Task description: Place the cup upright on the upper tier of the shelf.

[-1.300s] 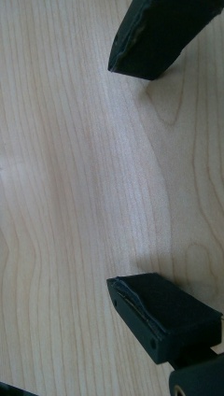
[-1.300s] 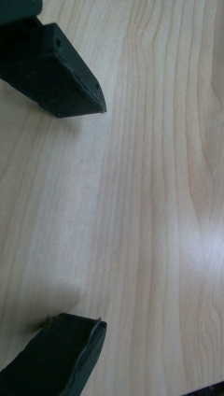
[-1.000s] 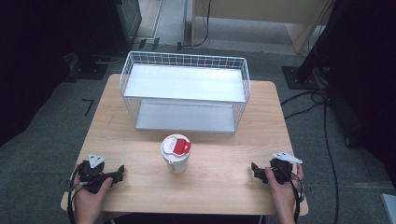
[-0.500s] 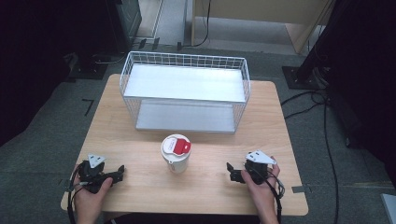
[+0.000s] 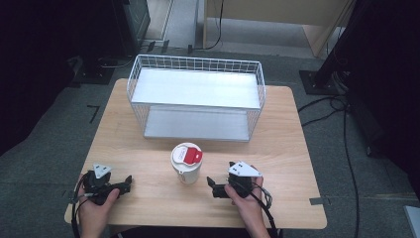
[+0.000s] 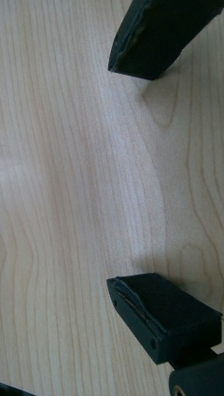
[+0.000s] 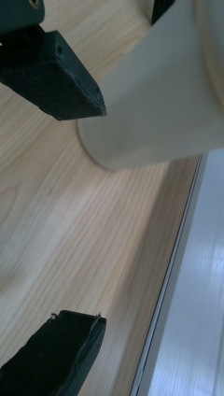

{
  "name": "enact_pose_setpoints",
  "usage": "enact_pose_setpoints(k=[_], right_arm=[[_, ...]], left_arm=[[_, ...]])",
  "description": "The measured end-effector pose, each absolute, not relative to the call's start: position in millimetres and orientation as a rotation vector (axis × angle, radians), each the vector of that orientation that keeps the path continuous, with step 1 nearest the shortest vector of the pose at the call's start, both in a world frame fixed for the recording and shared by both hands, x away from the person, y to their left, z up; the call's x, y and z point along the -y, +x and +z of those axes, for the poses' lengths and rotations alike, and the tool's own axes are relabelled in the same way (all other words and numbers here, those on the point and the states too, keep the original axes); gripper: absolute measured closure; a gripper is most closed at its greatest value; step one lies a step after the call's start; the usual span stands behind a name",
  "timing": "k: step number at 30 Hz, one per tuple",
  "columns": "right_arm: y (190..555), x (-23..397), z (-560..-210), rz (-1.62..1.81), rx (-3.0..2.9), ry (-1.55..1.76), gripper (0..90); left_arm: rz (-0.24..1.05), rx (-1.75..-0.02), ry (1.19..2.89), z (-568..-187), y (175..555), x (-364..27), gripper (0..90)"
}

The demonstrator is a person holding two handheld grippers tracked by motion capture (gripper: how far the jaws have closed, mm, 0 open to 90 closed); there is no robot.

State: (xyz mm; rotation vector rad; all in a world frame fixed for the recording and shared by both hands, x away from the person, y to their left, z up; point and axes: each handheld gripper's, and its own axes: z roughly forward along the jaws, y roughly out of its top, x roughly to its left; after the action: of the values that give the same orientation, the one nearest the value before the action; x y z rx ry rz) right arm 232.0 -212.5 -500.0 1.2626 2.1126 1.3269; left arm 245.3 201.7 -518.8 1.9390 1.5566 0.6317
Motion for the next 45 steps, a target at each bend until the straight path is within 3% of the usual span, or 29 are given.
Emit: enact_pose_setpoints(k=[27,32,45], right_arm=[[234,149,-489,1.617,-2.054,1.073,2.7],[238,139,-490,1.571,-2.041,1.091,9.1],[249,128,-501,1.597,-1.999,1.097,4.9]], left_arm=[[0.628,-1.554,1.939,-519,247,-202,0.9],[0.627,-1.554,1.939,-519,247,-202,0.9],[0.627,-1.553,1.938,-519,247,-202,0.9]])
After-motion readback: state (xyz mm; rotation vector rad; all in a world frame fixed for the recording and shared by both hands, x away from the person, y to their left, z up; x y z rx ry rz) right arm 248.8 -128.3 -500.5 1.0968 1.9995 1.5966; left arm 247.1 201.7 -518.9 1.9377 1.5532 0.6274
